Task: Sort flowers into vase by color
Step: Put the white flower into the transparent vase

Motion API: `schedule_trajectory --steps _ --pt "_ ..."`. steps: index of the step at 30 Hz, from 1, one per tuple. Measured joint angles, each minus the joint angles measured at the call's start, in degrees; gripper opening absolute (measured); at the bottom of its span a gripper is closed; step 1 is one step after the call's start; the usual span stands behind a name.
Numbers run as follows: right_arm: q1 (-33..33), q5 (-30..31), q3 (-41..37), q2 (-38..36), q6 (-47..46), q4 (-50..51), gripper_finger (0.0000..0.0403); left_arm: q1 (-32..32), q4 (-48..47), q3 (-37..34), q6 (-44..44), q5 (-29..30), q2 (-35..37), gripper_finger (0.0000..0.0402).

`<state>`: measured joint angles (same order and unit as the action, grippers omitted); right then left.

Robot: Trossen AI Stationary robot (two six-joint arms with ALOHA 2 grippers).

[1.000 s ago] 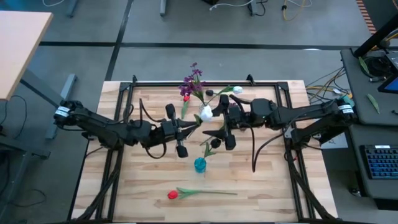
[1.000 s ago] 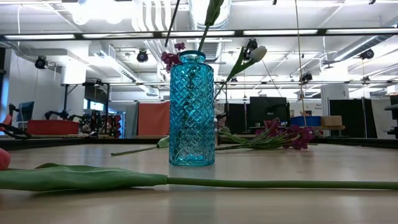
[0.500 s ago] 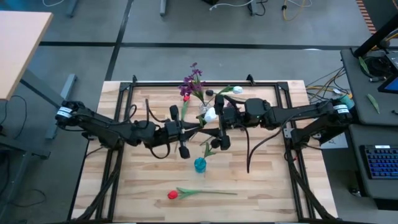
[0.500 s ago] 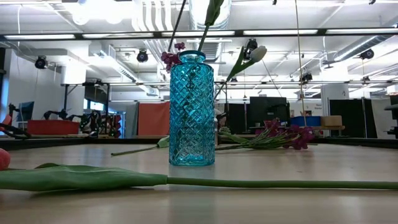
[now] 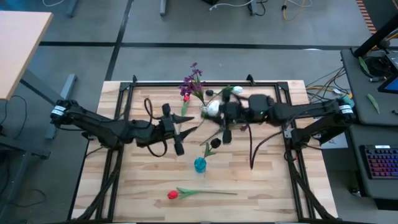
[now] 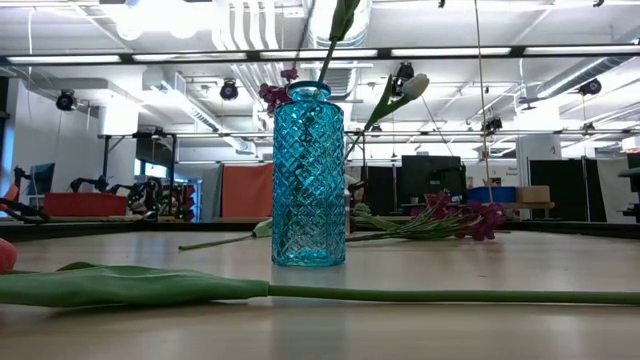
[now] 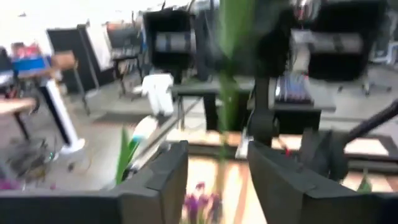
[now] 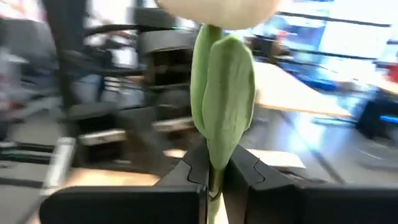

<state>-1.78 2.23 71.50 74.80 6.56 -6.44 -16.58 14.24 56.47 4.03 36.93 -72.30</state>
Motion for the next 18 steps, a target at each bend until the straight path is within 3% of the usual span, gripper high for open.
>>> schedule_trajectory --steps 4,10,14,18 --pt "3.73 5.83 1.47 -2.26 0.99 8.55 0.0014 -0.20 -15.87 0.00 -11.02 0.66 4.26 0.0181" --pt "12.49 5.87 0.07 -3.15 0.65 9.99 0.0013 -0.24 -38.19 0.00 -27.11 0.64 9.01 0.0183" --pt "17.96 3.21 -1.46 -1.75 -1.72 9.50 0.0013 -0.26 -46.61 0.00 -34.21 0.65 9.97 0.0179" --pt "20.92 -2.52 -2.92 -0.43 -5.37 5.64 0.0013 -0.26 -49.93 -0.29 -35.47 1.40 9.26 0.0177"
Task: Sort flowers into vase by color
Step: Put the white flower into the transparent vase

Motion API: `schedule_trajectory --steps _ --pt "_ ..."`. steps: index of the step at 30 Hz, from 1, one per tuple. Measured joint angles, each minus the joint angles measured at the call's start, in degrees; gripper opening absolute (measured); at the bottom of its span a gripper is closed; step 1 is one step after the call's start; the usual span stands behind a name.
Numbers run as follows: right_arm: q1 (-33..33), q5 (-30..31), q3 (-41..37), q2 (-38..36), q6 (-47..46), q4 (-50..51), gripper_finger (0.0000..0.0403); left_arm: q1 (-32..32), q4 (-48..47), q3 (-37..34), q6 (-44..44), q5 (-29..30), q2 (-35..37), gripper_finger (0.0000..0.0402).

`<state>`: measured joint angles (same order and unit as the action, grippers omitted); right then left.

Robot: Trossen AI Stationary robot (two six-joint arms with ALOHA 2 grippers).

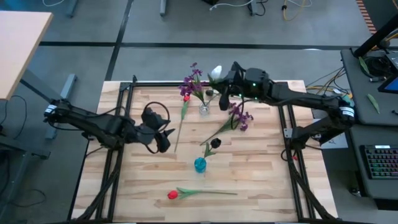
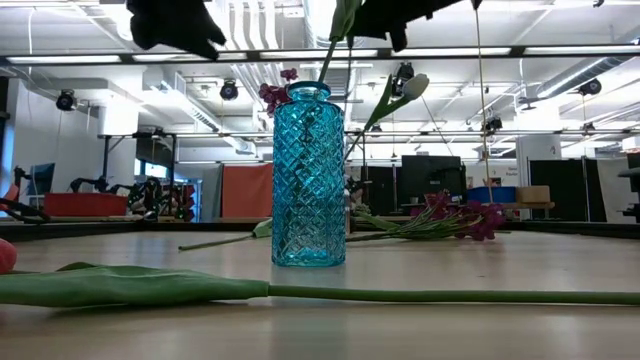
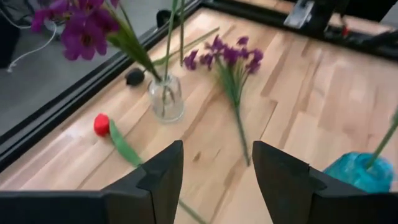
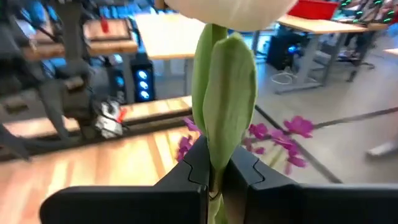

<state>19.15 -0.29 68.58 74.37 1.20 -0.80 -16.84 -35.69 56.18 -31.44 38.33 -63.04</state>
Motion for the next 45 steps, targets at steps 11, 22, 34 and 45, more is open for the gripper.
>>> schedule_trajectory --steps 11,22,34,45 --pt "1.04 0.34 -1.66 3.59 1.78 -7.17 0.0013 0.00 -1.03 -4.06 -1.29 0.34 -1.21 0.0176" --pt "1.73 2.41 -1.73 6.14 4.37 -6.97 0.0013 0.00 -1.29 -6.44 -5.04 3.16 -1.03 0.0176" --pt "1.63 2.29 -1.75 7.51 4.76 -6.61 0.0044 -0.01 -0.77 -6.47 -5.36 4.00 -1.03 0.0176" --pt "1.65 3.33 -1.44 6.65 1.12 -0.30 0.0179 0.00 -0.32 -6.51 -6.18 4.81 -1.03 0.0176"
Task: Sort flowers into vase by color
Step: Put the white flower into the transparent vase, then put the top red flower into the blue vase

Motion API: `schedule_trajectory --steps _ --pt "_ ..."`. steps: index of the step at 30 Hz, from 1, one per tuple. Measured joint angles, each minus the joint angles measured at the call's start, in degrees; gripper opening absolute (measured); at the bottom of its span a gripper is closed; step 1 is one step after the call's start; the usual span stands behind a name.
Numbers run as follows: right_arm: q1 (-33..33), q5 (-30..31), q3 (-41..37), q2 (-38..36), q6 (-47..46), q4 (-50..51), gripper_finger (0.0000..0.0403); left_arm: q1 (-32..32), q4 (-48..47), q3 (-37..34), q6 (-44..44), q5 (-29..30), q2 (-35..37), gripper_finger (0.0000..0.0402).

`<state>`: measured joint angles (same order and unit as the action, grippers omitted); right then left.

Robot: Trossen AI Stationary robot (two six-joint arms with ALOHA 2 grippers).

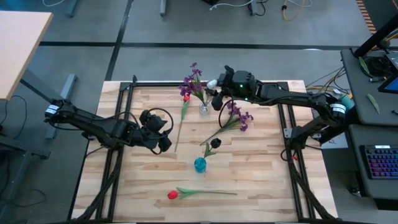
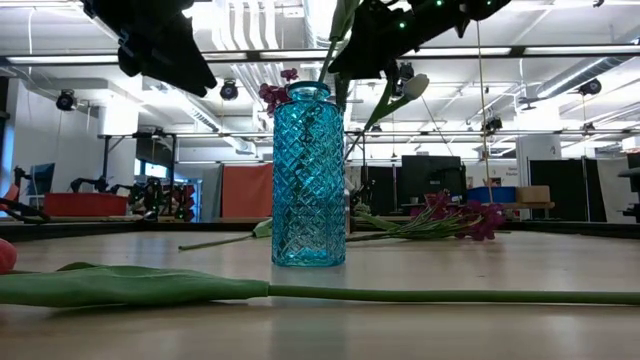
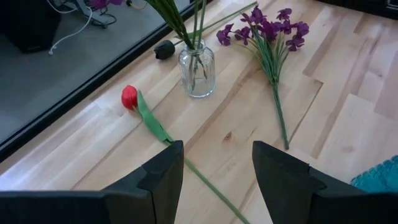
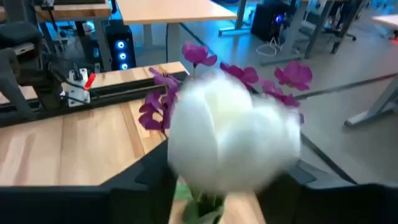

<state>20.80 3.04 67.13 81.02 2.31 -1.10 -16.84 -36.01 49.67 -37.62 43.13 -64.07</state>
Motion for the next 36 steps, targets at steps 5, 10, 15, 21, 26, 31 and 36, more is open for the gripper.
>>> schedule_trajectory --steps 5,10,15,21,26,31,36 --pt "0.00 0.04 0.81 -1.38 -2.20 4.72 0.0234 -0.01 0.07 0.00 -0.64 0.00 0.00 0.0176" --pt "-0.02 0.12 1.48 -3.54 -3.38 7.12 0.0280 0.00 0.27 0.00 -1.06 0.00 0.00 0.0176" --pt "-0.02 0.10 3.00 -5.37 -5.15 11.30 0.0309 -0.04 1.28 -1.10 -3.44 -0.02 -0.02 0.0176" --pt "-0.17 0.08 4.48 -7.51 -5.96 12.85 0.0322 -1.83 8.20 -5.34 -7.05 -0.15 -1.20 0.0176" --pt "-0.17 -0.74 6.40 -7.72 -5.83 12.87 0.0320 -4.12 13.92 -7.91 -9.00 -1.31 -3.82 0.0176" --pt "-0.17 -8.72 7.17 -7.72 -1.94 13.04 0.0326 -6.06 21.46 -8.91 -9.04 -2.22 -8.04 0.0176" --pt "-0.15 -10.85 8.82 -7.83 -1.71 13.27 0.0335 -7.49 25.59 -6.62 -9.79 -2.35 -13.14 0.0176"
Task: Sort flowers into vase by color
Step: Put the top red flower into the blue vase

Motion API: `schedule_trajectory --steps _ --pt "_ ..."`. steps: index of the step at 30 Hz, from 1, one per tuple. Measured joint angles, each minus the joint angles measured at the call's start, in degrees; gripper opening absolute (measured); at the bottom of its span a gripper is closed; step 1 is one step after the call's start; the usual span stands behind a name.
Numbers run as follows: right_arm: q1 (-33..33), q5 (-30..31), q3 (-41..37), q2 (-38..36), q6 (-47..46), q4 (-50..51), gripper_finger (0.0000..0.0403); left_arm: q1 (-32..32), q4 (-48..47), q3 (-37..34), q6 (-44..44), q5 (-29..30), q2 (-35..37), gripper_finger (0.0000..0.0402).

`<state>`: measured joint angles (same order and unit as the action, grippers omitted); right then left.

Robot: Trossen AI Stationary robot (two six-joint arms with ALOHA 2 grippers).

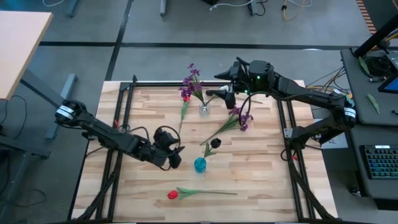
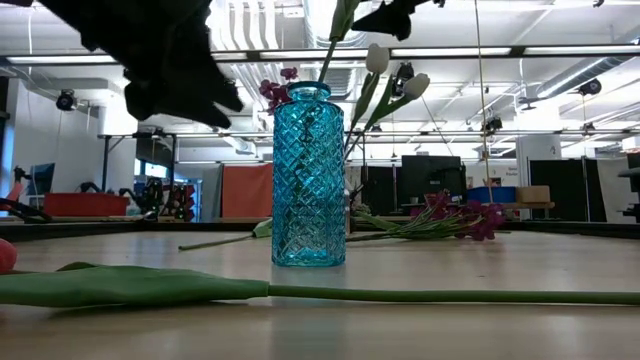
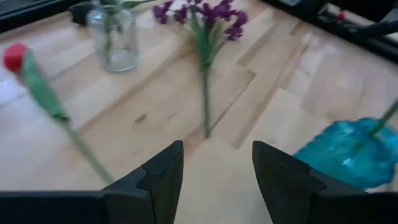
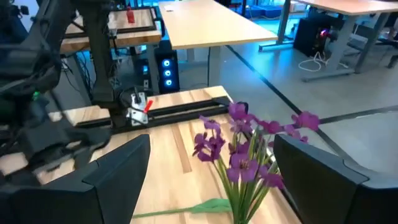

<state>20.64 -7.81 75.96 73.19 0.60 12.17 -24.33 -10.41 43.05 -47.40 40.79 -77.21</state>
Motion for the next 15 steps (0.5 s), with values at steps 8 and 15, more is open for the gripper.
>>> schedule_trajectory --steps 8,15 --pt "-1.71 -0.17 3.69 -0.10 -2.18 9.31 0.0341 -3.85 0.25 7.14 -1.17 -0.48 -9.18 0.0176" --pt "-3.61 -0.23 4.46 -1.11 -3.04 12.59 0.0341 -8.05 -0.16 13.54 3.08 -0.95 -14.21 0.0176"
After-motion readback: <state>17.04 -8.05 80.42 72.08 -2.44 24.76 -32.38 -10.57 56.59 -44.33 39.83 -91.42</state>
